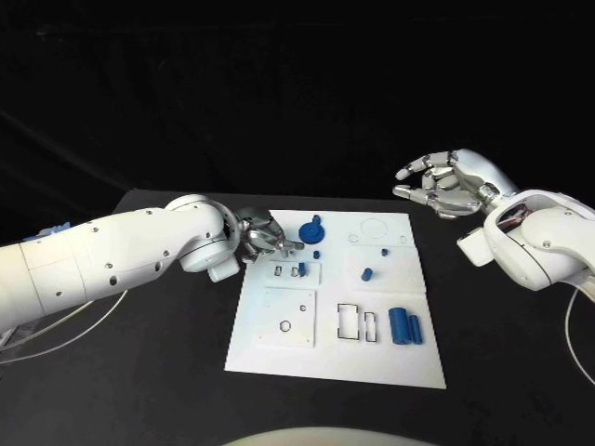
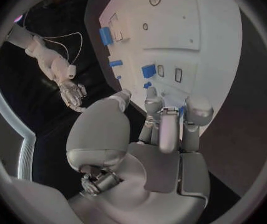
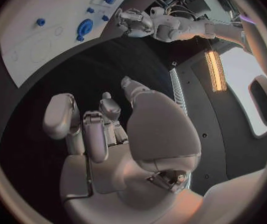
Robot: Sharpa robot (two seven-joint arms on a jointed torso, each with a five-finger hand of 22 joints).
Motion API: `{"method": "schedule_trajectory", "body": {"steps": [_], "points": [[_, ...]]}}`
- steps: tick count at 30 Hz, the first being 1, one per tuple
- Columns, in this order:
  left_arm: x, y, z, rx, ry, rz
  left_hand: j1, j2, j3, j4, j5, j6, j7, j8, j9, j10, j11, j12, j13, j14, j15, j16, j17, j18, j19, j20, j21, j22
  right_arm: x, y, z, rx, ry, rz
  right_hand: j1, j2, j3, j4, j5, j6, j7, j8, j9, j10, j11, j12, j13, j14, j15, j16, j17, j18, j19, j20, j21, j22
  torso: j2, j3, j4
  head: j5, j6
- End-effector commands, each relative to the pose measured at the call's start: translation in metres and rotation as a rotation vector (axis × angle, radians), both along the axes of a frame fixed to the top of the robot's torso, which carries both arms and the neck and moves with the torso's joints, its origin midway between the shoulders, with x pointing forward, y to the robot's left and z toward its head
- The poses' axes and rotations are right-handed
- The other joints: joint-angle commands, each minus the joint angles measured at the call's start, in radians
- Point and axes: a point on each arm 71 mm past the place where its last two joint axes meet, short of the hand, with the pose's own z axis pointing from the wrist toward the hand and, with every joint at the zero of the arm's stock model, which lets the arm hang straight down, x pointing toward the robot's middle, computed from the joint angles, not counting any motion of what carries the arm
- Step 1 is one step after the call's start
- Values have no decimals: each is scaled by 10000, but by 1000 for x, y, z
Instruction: Assemble the parts on the task board
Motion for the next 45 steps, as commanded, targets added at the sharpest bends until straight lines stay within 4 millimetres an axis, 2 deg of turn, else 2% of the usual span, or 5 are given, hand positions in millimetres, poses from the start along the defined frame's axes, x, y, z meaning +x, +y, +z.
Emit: {"method": "schedule_trajectory", "body": {"steps": [1,20,28,32,45], "points": [[1,-1,-2,1469,242,-133,-116,-29,-66,0,-45,-37,-64,50,17,29,-39,-4,-19,385,-70,16,639,-190,-1,-36,52,2,1,-2,0,175,88,5,-24,57,2,65,38,54,-25,68,-12,-43,-17,-59,-12,728,-10,-58,1320,135,-76,18,-56,-10,18,5,-17,80,-62],[12,-28,7,2116,165,-514,-180,72,-112,-3,-26,-71,-85,130,116,6,-57,-2,-18,402,-86,37,685,-197,-1,-46,94,65,4,-9,-6,10,280,-245,-13,31,-61,164,242,-56,-15,72,-52,-186,-10,-157,-155,691,-9,-128,1194,177,-194,14,-280,-186,56,-4,29,170,-285],[13,-35,9,2284,231,-739,-137,120,-89,-9,-20,-95,-91,149,146,1,-64,2,-10,417,-91,60,730,-203,7,-49,115,100,4,-11,-8,-34,335,-296,-6,31,-70,186,306,-67,-13,80,-58,-192,-8,-159,-163,688,-8,-137,1180,180,-201,14,-302,-200,68,-16,32,209,-306],[13,-36,9,2382,278,-784,-99,156,-66,-11,-17,-113,-95,164,170,0,-67,7,0,421,-95,65,739,-209,19,-51,138,141,5,-11,-9,-45,352,-310,-3,31,-74,195,334,-70,-13,85,-60,-203,-8,-166,-175,685,-8,-143,1168,184,-210,14,-321,-215,68,7,17,249,-310],[13,-38,6,2558,461,-1003,45,205,16,-16,-15,-161,-103,200,234,-15,-76,9,2,430,-103,79,763,-219,31,-54,184,212,4,-10,-10,-43,366,-312,3,36,-80,219,406,-78,-12,95,-66,-212,-7,-171,-188,681,-8,-153,1152,188,-221,14,-350,-234,72,21,20,290,-346]]}}
